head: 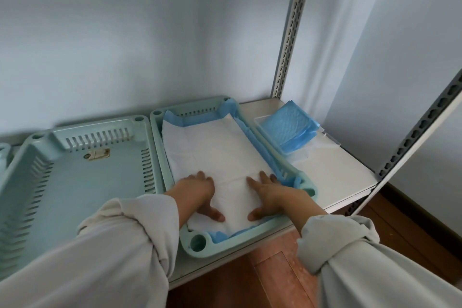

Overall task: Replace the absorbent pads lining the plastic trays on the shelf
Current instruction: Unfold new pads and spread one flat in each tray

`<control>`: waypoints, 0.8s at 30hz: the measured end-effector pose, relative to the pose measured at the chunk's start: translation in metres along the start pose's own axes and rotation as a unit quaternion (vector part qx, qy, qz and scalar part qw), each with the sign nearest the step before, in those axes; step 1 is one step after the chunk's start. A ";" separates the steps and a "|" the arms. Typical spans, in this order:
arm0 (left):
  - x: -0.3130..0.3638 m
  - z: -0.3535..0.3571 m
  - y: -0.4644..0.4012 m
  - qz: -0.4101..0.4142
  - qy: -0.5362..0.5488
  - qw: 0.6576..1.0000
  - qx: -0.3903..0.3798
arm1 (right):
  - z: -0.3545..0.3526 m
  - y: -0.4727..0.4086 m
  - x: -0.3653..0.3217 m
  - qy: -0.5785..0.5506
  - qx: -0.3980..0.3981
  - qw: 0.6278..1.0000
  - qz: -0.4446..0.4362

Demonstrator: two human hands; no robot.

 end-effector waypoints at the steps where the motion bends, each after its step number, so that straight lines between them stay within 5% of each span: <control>1: 0.003 -0.001 -0.001 0.010 0.019 1.000 0.009 | 0.002 -0.001 0.001 0.000 -0.005 1.000 0.002; 10: 0.013 -0.009 -0.006 0.004 0.040 0.999 -0.023 | -0.006 -0.002 -0.004 -0.001 0.035 0.999 -0.007; 24: 0.046 -0.088 -0.030 0.072 0.219 0.962 0.144 | -0.106 0.000 0.018 -0.028 0.281 0.959 0.040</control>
Point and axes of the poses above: each hand's wrist, its own y-axis away from the middle knuckle, its own z-axis out of the palm, x = y × z, the point moved 4 cm from there along -y, towards the middle knuckle, and after that the axes turned 8 degrees about -z, right-handed, at the moved point
